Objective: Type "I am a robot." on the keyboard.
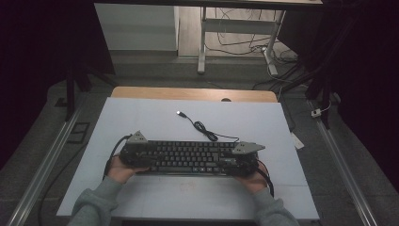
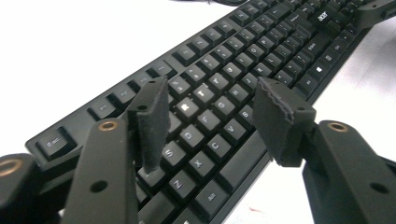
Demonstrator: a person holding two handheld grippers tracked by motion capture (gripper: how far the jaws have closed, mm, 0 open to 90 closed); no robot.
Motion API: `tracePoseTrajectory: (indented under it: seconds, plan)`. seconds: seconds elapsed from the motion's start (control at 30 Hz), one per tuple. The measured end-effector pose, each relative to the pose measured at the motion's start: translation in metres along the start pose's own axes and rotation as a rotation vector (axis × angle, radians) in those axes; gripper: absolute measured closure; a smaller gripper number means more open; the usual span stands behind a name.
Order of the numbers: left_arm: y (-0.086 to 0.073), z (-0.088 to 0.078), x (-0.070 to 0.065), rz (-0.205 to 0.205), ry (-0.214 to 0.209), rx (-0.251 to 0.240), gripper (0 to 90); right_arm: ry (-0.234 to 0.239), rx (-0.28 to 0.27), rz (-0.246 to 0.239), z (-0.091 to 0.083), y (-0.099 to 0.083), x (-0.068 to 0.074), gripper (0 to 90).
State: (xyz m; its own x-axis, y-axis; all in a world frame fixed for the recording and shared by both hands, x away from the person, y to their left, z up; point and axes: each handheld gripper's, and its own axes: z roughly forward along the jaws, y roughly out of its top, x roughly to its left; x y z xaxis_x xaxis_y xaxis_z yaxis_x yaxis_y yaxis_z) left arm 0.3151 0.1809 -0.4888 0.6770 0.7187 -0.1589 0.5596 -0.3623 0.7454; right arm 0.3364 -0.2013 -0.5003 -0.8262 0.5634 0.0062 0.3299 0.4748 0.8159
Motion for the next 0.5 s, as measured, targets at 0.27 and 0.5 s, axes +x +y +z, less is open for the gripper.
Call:
tracePoseTrajectory:
  seconds: [0.27, 0.5]
  plan:
    - [-0.002, -0.006, 0.007, -0.021, 0.024, 0.005, 36.7, 0.001, -0.004, 0.0, 0.0, 0.0, 0.0, 46.3]
    - [-0.003, -0.009, 0.012, -0.035, 0.032, 0.003, 34.7, 0.002, -0.005, -0.003, 0.0, 0.001, 0.0, 46.3]
